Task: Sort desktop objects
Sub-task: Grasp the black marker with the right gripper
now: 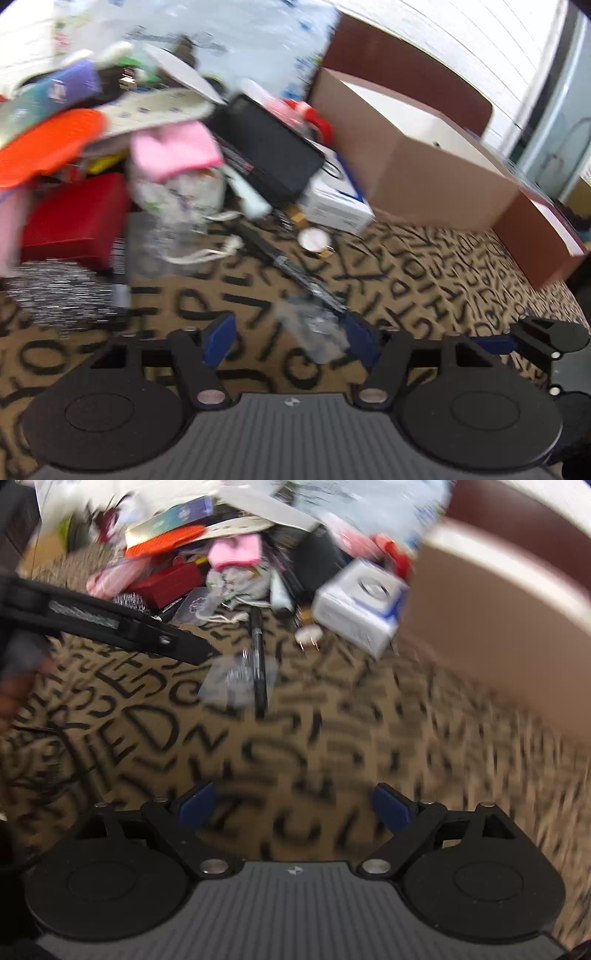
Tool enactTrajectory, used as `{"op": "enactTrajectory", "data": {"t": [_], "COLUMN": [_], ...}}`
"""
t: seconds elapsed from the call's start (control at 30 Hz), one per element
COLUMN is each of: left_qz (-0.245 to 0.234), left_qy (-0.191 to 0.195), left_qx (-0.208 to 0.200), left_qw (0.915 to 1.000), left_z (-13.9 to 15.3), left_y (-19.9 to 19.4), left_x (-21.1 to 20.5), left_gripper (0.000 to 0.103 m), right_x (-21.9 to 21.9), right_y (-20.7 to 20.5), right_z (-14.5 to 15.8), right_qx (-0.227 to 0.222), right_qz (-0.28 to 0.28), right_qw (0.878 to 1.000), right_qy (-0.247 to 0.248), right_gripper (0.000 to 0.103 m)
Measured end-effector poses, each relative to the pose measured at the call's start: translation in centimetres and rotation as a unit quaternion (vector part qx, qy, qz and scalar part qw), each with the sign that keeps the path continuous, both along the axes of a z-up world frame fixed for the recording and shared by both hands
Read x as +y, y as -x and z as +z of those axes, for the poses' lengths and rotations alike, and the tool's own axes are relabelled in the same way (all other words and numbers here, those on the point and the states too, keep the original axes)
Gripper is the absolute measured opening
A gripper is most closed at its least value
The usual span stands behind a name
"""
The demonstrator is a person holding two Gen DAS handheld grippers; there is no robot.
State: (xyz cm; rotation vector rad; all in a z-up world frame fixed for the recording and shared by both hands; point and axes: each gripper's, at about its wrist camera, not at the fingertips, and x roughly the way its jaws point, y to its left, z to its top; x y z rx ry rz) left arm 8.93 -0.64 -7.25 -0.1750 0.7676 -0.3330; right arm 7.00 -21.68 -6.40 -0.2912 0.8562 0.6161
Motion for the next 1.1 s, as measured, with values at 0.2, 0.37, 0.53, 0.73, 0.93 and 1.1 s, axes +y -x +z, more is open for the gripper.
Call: {"op": "enactTrajectory", "data": {"t": [0.2,0.37,0.53,0.73,0.93,1.1], "left_qz": [-0.027,-0.022,-0.042,-0.023,-0.016,-0.031], "left_qy": [-0.011,-0.012,-0.017,-0.024,-0.012,-0.022], "left_qx": [-0.011,0.000,0.000,0.008,0.011,0.007], "left_qw": [0.9995,0.9997,0.9990,0.9994,0.9997,0.9993], "left_z": [-0.1,-0.5,-0.8,-0.3,-0.1,-0.4], "left_y": [-1.3,-2.5,-2.6,-1.9,-2.0,-2.0], "left_x": [-1.9,-2.0,-1.7,0.9,1.1,0.4], "left_gripper": [0.025,0.023,0.002,0.000,0.002,0.007], "right_x": [1.5,2.9,4.3,5.7,6.2,6.7], "right_y": [-0.9,-2.5,-3.8,-4.0,-4.8,-5.7], "right_z": [0.9,1.3,0.5,0.4,0.6,0.9], "right_qx": [-0.052,-0.072,-0.045,-0.046,-0.047,-0.066], "right_qz": [0.002,0.013,0.029,0.061,0.068,0.072], "right_qw": [0.999,0.997,0.998,0.997,0.996,0.995], "right_qy": [0.002,-0.002,-0.015,-0.016,-0.016,-0.005], "right_gripper": [0.078,0.064,0.035,0.021,0.021,0.021]}}
